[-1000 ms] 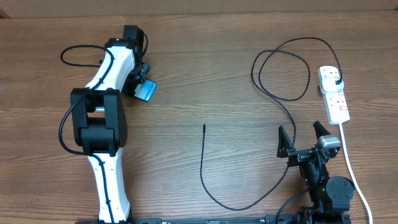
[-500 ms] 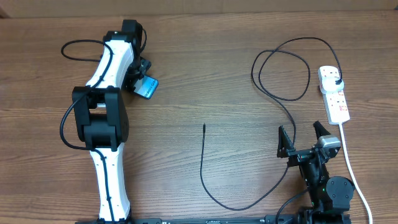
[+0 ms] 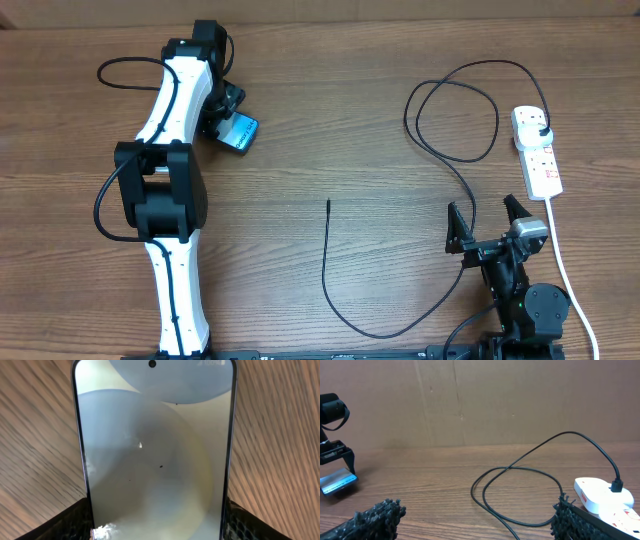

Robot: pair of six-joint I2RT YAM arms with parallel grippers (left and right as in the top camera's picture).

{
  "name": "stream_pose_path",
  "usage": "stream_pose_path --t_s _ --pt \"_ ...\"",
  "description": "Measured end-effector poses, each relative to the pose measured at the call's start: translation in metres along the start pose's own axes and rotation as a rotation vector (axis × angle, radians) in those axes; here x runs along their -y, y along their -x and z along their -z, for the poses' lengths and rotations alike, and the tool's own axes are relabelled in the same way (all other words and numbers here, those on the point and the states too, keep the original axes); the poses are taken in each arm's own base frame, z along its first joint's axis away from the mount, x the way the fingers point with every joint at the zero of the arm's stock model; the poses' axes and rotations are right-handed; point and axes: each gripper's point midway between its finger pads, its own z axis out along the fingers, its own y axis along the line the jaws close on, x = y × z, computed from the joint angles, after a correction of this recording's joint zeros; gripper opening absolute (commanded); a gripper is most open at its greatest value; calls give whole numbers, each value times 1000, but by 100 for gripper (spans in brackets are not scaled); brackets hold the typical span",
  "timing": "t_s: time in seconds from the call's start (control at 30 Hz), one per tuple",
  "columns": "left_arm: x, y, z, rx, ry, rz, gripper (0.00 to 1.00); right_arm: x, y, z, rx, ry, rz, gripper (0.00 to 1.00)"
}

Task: Plug charger to phone and switch on socket
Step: 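Lift the smartphone upright with the left gripper and move it right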

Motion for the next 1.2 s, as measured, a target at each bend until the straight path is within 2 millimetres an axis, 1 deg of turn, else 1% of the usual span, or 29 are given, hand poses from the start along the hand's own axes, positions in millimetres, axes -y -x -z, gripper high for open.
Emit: stream_pose_path --t_s 0.23,0.43,0.73,0.93,1.2 --pt "14 -13 8 -83 -70 0 4 0 0 0 0 0 -1 100" --pt "32 -18 23 -131 -150 -13 4 0 0 0 0 1 -1 100" --pt "57 -26 46 -188 -277 -104 4 0 0 0 0 1 0 100" --pt "68 -43 57 -286 -353 -149 4 0 0 0 0 1 0 100" --pt "78 -67 71 -435 -439 -165 4 0 0 0 0 0 0 100"
